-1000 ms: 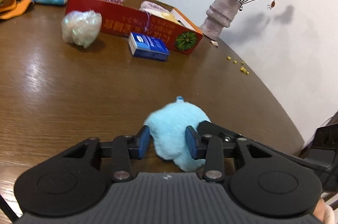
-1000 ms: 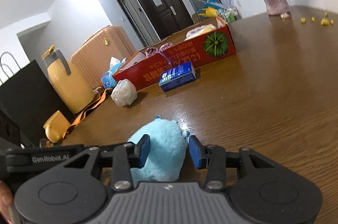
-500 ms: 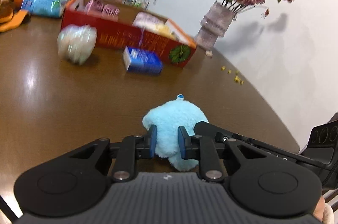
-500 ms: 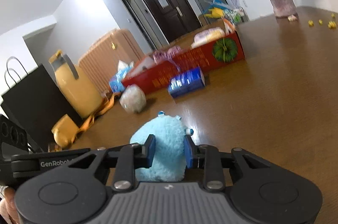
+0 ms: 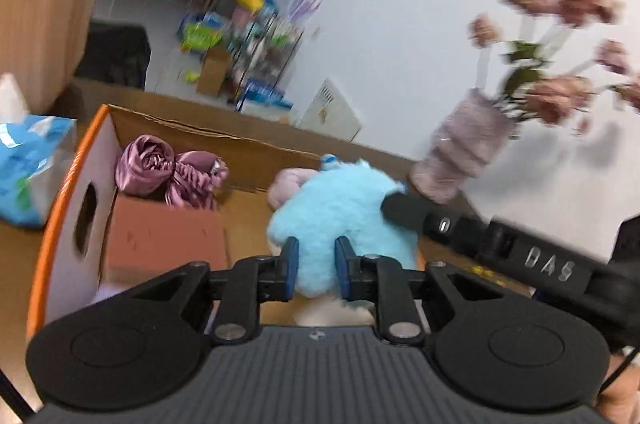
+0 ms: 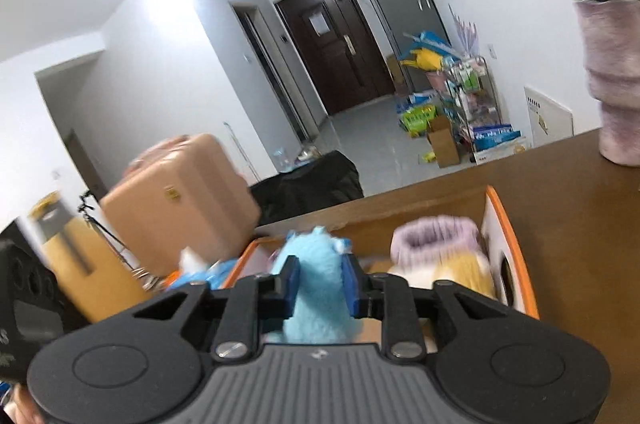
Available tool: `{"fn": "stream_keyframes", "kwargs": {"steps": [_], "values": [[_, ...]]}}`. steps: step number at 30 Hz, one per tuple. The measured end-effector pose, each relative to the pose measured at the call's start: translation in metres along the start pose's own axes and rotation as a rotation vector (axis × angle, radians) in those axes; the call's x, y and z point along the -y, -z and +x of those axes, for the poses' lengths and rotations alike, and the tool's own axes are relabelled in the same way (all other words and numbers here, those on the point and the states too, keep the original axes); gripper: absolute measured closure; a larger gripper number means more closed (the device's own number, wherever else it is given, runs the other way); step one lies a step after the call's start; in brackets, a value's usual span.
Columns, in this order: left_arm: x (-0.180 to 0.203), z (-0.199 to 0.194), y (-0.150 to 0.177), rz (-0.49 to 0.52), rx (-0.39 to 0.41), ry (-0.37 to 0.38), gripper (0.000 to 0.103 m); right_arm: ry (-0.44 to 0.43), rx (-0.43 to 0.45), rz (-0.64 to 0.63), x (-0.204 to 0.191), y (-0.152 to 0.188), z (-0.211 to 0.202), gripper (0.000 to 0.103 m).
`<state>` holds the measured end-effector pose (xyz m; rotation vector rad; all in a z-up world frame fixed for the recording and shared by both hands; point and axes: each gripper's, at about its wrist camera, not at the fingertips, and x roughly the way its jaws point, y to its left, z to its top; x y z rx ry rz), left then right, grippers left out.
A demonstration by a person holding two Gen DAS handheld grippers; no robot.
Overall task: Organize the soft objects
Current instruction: 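Carry the blue plush with both tools over the red box, then open both tools to drop the blue plush into the box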
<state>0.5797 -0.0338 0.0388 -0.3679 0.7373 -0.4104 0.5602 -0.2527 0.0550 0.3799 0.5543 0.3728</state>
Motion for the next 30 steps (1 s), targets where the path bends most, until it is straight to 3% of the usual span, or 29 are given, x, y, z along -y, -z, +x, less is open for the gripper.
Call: {"fn": "stream_keyframes", "kwargs": {"steps": [2, 4, 6, 8, 10, 13, 16, 17, 19, 20, 21, 23, 24, 25, 26, 27, 28, 30], "values": [[-0.018, 0.032, -0.016, -0.046, -0.028, -0.004, 0.1, -0.018, -0.055, 0.025, 0.007, -0.015, 0.038, 0.09], [-0.033, 0.058, -0.026, -0.076, -0.039, -0.036, 0.101, -0.007, -0.133, 0.031, 0.013, -0.02, 0.087, 0.09], [-0.041, 0.074, -0.03, -0.084, -0.038, -0.138, 0.1, 0.032, -0.161, 0.034, 0.02, -0.018, 0.118, 0.09], [-0.049, 0.077, -0.031, -0.089, -0.033, -0.154, 0.099, 0.089, -0.183, 0.017, 0.027, -0.013, 0.14, 0.09], [-0.052, 0.069, -0.033, -0.068, -0.019, -0.146, 0.097, 0.093, -0.199, 0.007, 0.031, -0.008, 0.148, 0.091], [-0.049, 0.056, -0.036, 0.001, 0.037, -0.221, 0.095, 0.114, -0.2, -0.005, 0.031, -0.008, 0.146, 0.087], [-0.047, 0.044, -0.039, 0.011, 0.031, -0.253, 0.094, 0.114, -0.197, -0.028, 0.026, -0.013, 0.136, 0.087], [-0.043, 0.038, -0.039, 0.027, 0.034, -0.257, 0.092, 0.117, -0.189, -0.039, 0.023, -0.016, 0.129, 0.086], [-0.035, 0.017, -0.04, 0.07, 0.059, -0.287, 0.076, 0.13, -0.162, -0.085, 0.013, -0.024, 0.108, 0.083], [-0.031, 0.006, -0.04, 0.096, 0.077, -0.298, 0.058, 0.138, -0.147, -0.107, 0.008, -0.029, 0.095, 0.081], [-0.025, -0.006, -0.039, 0.128, 0.099, -0.313, 0.049, 0.142, -0.136, -0.128, 0.006, -0.034, 0.08, 0.079], [-0.016, -0.037, -0.034, 0.21, 0.131, -0.343, 0.048, 0.154, -0.125, -0.18, -0.001, -0.04, 0.051, 0.06], [-0.01, -0.052, -0.031, 0.245, 0.147, -0.367, 0.043, 0.163, -0.114, -0.211, -0.006, -0.042, 0.038, 0.055], [-0.005, -0.063, -0.027, 0.261, 0.169, -0.385, 0.039, 0.178, -0.095, -0.256, -0.01, -0.041, 0.018, 0.043], [-0.001, -0.077, -0.022, 0.273, 0.196, -0.401, 0.029, 0.185, -0.08, -0.289, -0.013, -0.039, 0.001, 0.03], [0.003, -0.09, -0.015, 0.284, 0.229, -0.423, 0.022, 0.185, -0.068, -0.316, -0.015, -0.035, -0.016, 0.023], [0.007, -0.105, -0.005, 0.296, 0.273, -0.442, 0.021, 0.182, -0.049, -0.334, -0.016, -0.031, -0.031, 0.015], [0.014, -0.13, 0.018, 0.337, 0.342, -0.458, 0.018, 0.171, 0.039, -0.359, -0.02, -0.016, -0.067, 0.012]]}}
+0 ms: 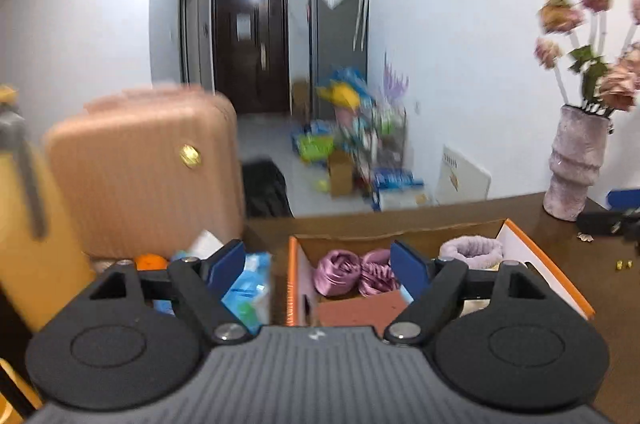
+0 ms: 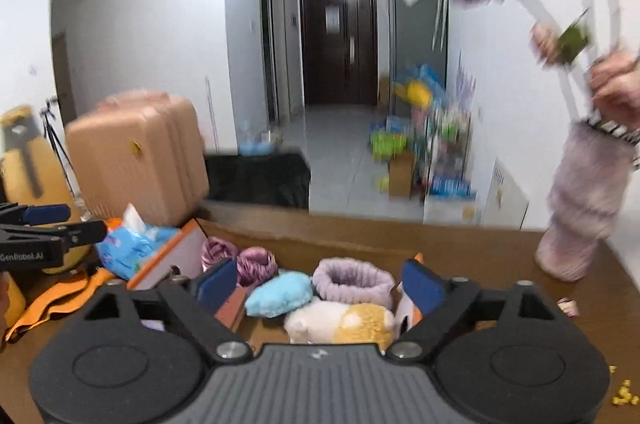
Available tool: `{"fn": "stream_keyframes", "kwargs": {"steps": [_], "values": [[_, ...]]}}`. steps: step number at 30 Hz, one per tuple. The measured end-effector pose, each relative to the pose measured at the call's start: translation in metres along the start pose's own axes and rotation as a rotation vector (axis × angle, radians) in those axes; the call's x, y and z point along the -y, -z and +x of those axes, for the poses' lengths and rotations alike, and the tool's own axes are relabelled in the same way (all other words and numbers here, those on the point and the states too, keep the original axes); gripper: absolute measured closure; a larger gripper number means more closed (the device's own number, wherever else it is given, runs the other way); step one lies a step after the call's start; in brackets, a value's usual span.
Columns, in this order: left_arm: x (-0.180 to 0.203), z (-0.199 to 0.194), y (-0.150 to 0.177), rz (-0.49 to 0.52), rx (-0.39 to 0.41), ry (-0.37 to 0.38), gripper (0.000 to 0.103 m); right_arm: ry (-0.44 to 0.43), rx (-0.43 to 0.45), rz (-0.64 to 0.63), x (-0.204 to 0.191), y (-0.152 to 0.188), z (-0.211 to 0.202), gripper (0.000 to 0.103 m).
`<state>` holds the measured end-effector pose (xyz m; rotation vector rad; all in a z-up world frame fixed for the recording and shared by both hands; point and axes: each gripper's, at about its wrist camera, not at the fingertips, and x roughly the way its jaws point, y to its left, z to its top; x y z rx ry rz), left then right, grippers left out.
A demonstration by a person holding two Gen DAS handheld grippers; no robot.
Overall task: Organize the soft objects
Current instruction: 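Open both tools to drop the blue plush into the box, then withdraw both tools from the box back over the table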
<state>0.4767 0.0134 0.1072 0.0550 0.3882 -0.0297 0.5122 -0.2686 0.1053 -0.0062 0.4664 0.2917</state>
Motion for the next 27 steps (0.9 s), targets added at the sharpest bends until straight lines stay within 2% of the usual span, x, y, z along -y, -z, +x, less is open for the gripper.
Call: {"fn": "stream_keyframes", "kwargs": {"steps": [3, 5, 7, 10, 16, 19, 27], "values": [[0.006, -0.037, 0.017, 0.024, 0.097, -0.022, 0.006, 0.022, 0.108, -0.015, -0.007, 0.02, -0.041, 0.01], [0.011, -0.062, 0.027, 0.041, 0.165, -0.021, 0.002, 0.048, 0.186, -0.029, -0.014, 0.035, -0.065, 0.01], [0.014, -0.08, 0.034, 0.049, 0.19, -0.012, 0.002, 0.064, 0.242, -0.045, -0.02, 0.045, -0.082, 0.002], [0.02, -0.1, 0.038, 0.033, 0.198, 0.005, 0.002, 0.075, 0.293, -0.056, -0.029, 0.056, -0.107, 0.0], [0.016, -0.132, 0.049, 0.019, 0.222, 0.002, 0.001, 0.115, 0.333, -0.076, -0.043, 0.066, -0.141, 0.0], [0.012, -0.153, 0.062, 0.009, 0.222, -0.017, 0.001, 0.129, 0.334, -0.061, -0.051, 0.082, -0.161, 0.0], [0.001, -0.229, 0.142, -0.052, 0.193, -0.004, 0.0, 0.072, 0.303, -0.073, -0.085, 0.162, -0.224, 0.0]]}}
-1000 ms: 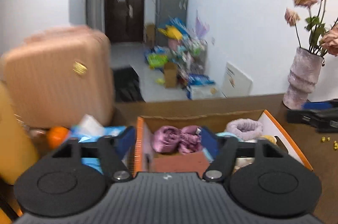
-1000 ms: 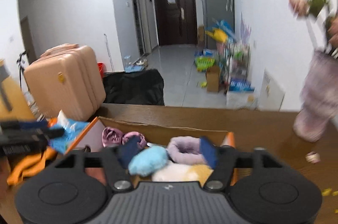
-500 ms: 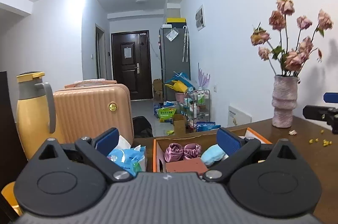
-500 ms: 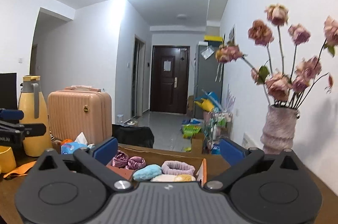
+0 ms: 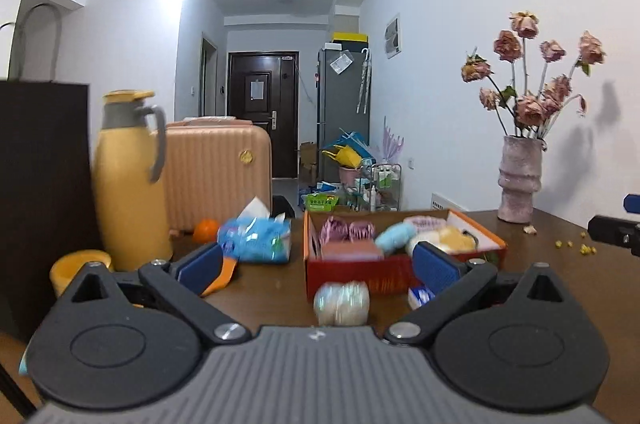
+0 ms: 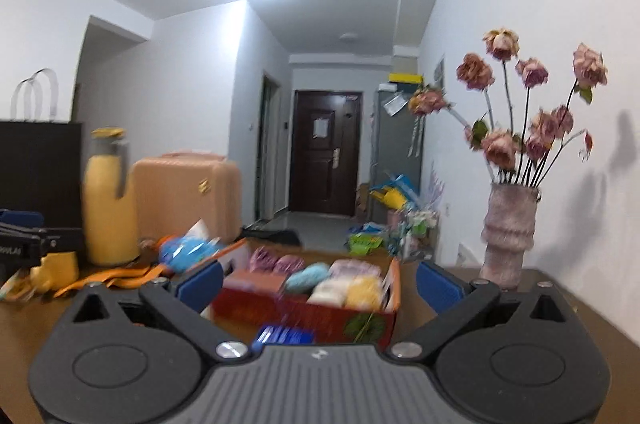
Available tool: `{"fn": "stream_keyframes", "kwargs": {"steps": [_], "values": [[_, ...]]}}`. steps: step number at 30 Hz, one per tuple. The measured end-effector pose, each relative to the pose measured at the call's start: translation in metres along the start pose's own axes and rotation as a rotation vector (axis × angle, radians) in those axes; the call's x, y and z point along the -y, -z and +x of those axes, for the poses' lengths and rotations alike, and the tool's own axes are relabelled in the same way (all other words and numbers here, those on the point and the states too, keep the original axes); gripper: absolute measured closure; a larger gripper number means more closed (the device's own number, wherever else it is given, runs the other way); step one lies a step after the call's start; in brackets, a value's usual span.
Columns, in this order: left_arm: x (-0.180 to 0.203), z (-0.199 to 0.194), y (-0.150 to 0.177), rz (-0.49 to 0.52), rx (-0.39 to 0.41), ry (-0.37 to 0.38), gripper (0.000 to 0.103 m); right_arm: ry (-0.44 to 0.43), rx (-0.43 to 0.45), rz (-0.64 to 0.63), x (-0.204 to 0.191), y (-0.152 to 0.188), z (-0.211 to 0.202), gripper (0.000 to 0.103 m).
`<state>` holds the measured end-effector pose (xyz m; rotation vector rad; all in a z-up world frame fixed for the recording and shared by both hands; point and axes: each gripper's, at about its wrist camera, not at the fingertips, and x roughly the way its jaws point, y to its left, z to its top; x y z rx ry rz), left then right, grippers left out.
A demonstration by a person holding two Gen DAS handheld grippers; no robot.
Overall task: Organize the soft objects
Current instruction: 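Withdraw both tools from the box back over the table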
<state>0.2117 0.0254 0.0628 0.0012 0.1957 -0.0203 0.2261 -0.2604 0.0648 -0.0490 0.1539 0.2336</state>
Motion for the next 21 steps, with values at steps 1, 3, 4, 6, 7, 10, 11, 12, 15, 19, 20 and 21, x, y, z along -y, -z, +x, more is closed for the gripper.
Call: {"fn": "stream_keyframes", "kwargs": {"steps": [1, 3, 4, 6, 7, 10, 11, 12, 15, 19, 20, 21], "values": [[-0.002, -0.011, 0.009, -0.004, -0.004, -0.008, 0.0, -0.006, -0.006, 0.012, -0.004, 0.008, -0.01, 0.0], [-0.006, -0.029, 0.023, -0.019, -0.015, -0.015, 0.0, -0.019, -0.023, 0.032, -0.011, 0.022, -0.028, 0.0], [-0.008, -0.038, 0.03, -0.032, -0.027, -0.014, 0.0, -0.029, -0.031, 0.039, -0.017, 0.03, -0.039, 0.0], [-0.011, -0.052, 0.04, -0.047, -0.048, 0.0, 0.0, -0.036, -0.036, 0.058, -0.024, 0.044, -0.056, 0.0], [-0.011, -0.058, 0.045, -0.043, -0.057, 0.008, 0.0, -0.042, -0.04, 0.07, -0.027, 0.05, -0.064, 0.0], [-0.011, -0.064, 0.053, -0.031, -0.091, -0.003, 0.0, -0.07, -0.058, 0.042, -0.035, 0.065, -0.081, 0.0], [-0.011, -0.065, 0.055, -0.032, -0.101, 0.0, 0.0, -0.055, -0.063, 0.026, -0.037, 0.067, -0.084, 0.0], [-0.011, -0.063, 0.056, -0.033, -0.112, 0.002, 0.0, -0.042, -0.061, 0.018, -0.038, 0.067, -0.083, 0.0], [-0.009, -0.059, 0.055, -0.031, -0.117, -0.003, 0.0, -0.037, -0.06, 0.025, -0.036, 0.067, -0.081, 0.0], [-0.008, -0.051, 0.054, -0.04, -0.13, -0.006, 0.0, -0.027, -0.086, 0.026, -0.033, 0.067, -0.068, 0.0], [-0.007, -0.049, 0.053, -0.038, -0.131, -0.006, 0.0, -0.022, -0.088, 0.029, -0.032, 0.068, -0.065, 0.0], [-0.007, -0.046, 0.053, -0.035, -0.134, -0.007, 0.0, -0.021, -0.09, 0.035, -0.031, 0.068, -0.063, 0.0]]}}
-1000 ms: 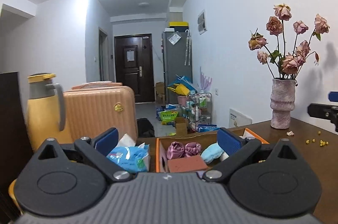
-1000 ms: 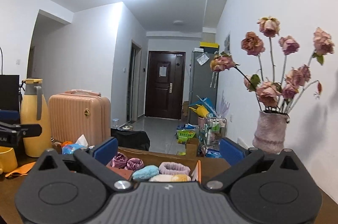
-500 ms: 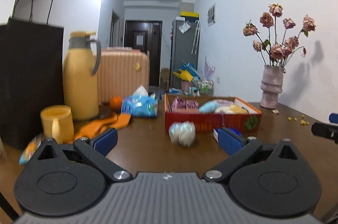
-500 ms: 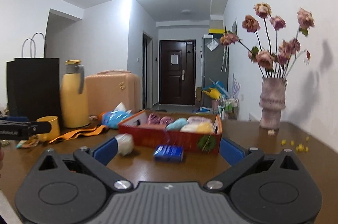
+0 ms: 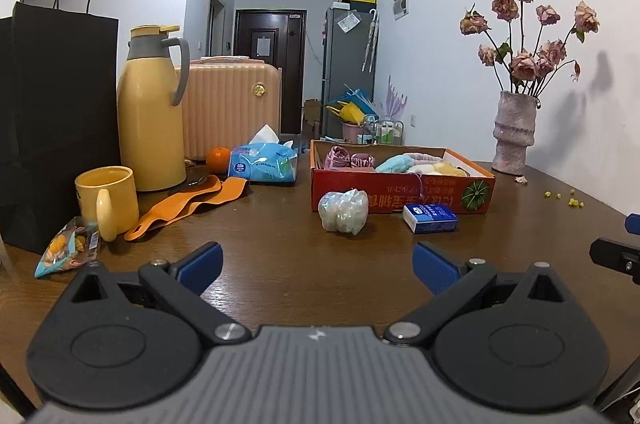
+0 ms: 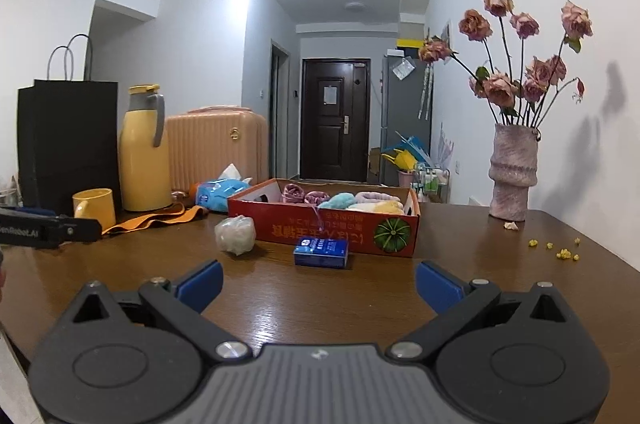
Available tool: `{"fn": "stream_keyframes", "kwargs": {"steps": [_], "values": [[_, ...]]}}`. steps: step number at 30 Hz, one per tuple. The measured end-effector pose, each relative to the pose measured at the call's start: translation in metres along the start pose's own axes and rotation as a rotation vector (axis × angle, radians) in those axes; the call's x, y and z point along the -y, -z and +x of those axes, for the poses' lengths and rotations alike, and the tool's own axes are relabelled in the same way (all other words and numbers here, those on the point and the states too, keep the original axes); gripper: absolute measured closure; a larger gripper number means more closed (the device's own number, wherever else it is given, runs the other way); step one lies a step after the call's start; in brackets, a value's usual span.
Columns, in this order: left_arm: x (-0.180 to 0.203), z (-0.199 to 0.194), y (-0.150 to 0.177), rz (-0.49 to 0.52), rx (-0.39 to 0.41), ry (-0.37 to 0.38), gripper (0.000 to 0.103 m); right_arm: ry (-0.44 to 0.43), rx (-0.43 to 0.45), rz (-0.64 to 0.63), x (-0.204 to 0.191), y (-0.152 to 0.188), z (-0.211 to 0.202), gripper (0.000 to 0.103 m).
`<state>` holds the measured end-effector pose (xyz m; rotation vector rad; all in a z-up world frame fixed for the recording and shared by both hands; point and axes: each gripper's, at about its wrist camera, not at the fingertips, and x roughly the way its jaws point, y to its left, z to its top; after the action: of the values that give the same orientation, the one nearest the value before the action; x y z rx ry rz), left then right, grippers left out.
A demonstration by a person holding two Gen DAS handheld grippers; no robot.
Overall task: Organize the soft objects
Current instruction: 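Withdraw both tools from the box back over the table, then close the right tool on the blue handkerchief pack while the left tool approaches the iridescent bag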
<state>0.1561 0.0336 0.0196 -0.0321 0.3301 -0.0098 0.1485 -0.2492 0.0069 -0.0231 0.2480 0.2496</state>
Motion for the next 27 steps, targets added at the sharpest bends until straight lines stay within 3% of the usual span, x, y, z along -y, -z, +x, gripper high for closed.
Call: {"fn": "stream_keyframes", "kwargs": {"steps": [14, 24, 27], "values": [[0.002, 0.043, -0.001, -0.008, -0.072, 0.028, 0.0, -0.027, -0.062, 0.037, 0.005, 0.001, 0.042, 0.0], [0.027, 0.11, -0.016, 0.011, -0.123, 0.102, 0.0, -0.076, -0.173, 0.085, 0.019, -0.009, 0.121, 0.008], [0.036, 0.133, -0.022, 0.049, -0.102, 0.077, 0.0, -0.082, -0.18, 0.072, 0.024, -0.016, 0.148, 0.008]]}}
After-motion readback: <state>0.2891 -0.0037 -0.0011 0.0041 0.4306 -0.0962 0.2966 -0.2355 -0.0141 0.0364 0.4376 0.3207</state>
